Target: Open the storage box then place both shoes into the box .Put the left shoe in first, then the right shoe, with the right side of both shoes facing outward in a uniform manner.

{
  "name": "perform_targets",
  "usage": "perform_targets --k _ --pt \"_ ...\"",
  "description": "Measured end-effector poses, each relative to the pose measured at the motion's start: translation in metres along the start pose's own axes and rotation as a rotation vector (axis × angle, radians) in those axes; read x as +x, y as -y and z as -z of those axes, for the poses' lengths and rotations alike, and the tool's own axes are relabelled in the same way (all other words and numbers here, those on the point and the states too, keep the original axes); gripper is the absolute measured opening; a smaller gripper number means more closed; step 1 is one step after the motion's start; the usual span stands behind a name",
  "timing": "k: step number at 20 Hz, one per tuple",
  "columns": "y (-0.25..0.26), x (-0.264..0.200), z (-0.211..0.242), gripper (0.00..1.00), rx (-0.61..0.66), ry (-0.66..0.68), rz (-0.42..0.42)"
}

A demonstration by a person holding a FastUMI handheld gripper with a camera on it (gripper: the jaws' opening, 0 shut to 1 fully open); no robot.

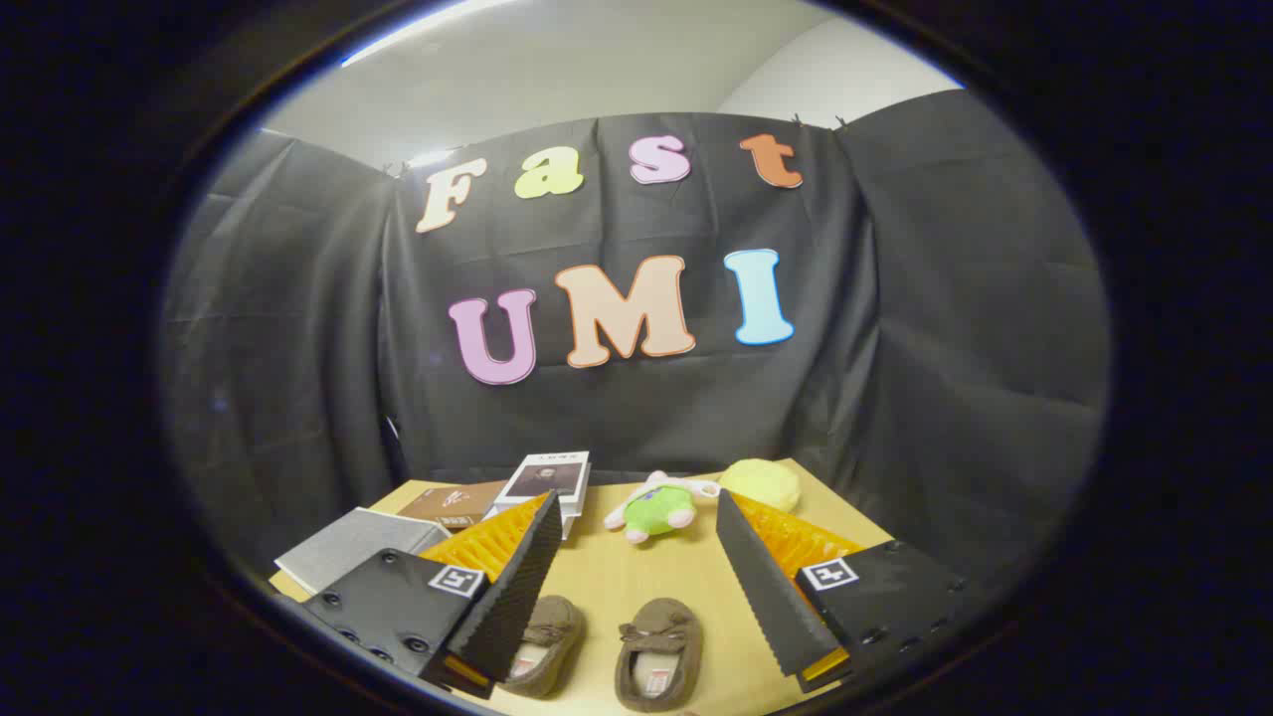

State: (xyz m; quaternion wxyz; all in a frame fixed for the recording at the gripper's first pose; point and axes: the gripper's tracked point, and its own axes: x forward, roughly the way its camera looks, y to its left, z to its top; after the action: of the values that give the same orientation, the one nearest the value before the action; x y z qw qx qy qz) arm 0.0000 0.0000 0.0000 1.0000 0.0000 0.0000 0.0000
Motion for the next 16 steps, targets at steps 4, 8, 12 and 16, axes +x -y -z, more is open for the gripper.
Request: perform_targets --k 4,8,12,16 --pt "-0.004 0.002 0.005 0.99 -0.015 -0.011 0.003" --pt "-0.006 0.000 0.010 0.99 -0.010 -0.020 0.009" --pt "-0.005 -0.006 0.018 0.99 -0.035 -0.038 0.021" --pt "-0.004 -0.012 0.025 0.99 -0.031 -0.057 0.024"
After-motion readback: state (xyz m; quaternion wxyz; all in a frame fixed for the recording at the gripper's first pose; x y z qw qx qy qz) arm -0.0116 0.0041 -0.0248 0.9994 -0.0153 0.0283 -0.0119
